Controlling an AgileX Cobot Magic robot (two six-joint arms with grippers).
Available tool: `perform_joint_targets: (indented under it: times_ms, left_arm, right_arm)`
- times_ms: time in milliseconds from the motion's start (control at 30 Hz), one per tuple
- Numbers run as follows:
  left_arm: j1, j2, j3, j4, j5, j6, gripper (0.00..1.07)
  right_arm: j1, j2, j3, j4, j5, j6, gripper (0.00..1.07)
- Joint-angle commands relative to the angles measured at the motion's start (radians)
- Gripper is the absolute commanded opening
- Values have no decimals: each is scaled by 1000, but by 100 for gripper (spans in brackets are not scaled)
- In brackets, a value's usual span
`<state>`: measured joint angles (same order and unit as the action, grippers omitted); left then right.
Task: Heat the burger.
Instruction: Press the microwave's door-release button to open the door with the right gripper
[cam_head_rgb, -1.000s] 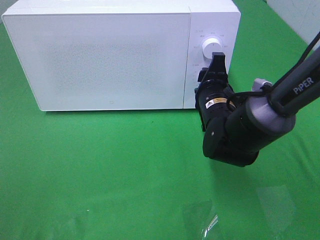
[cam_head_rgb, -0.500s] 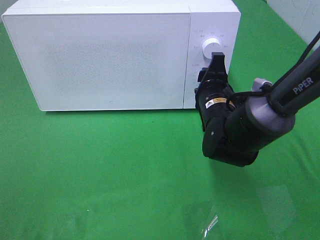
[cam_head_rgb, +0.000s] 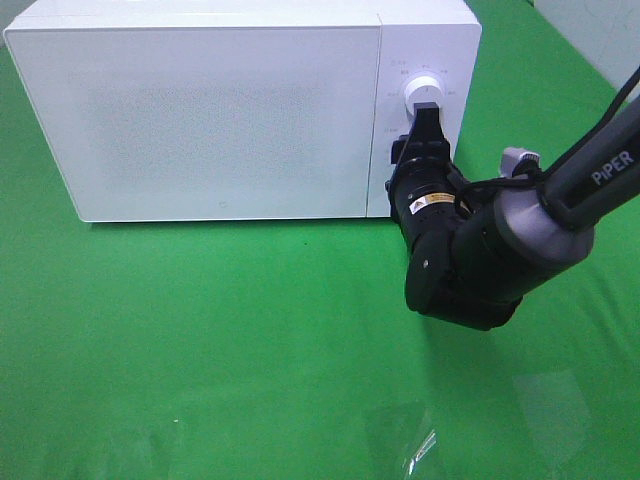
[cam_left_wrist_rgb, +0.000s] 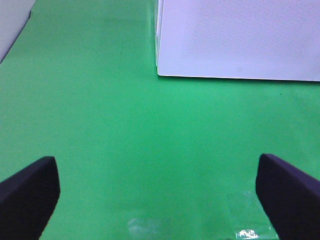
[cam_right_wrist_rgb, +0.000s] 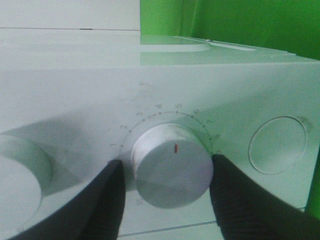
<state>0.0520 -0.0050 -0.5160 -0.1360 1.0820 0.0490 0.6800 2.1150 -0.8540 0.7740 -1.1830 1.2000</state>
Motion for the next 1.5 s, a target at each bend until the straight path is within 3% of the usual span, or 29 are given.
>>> perform_joint_targets:
  times_ms: [33,200,667,1067,1167,1500]
  left_arm:
    - [0,-15,1,-1,-12,-1,100]
    - [0,-15,1,-1,-12,-1,100]
    - [0,-15,1,-1,-12,-1,100]
    - [0,-15,1,-1,-12,-1,100]
    - [0,-15,1,-1,-12,-1,100]
    - [0,-15,1,-1,-12,-1,100]
  right_arm:
    - [-3,-27,-21,-38,-82,-27,59]
    - [10,-51,26,-36,-57,-56,67]
    - [33,-173,165,-131,170,-226,68]
    - [30,-395,203,-202,522,-880,68]
    - [24,-424,203,-217,582,-943,68]
    - [-117,-633,203,-507,954,-1060,67]
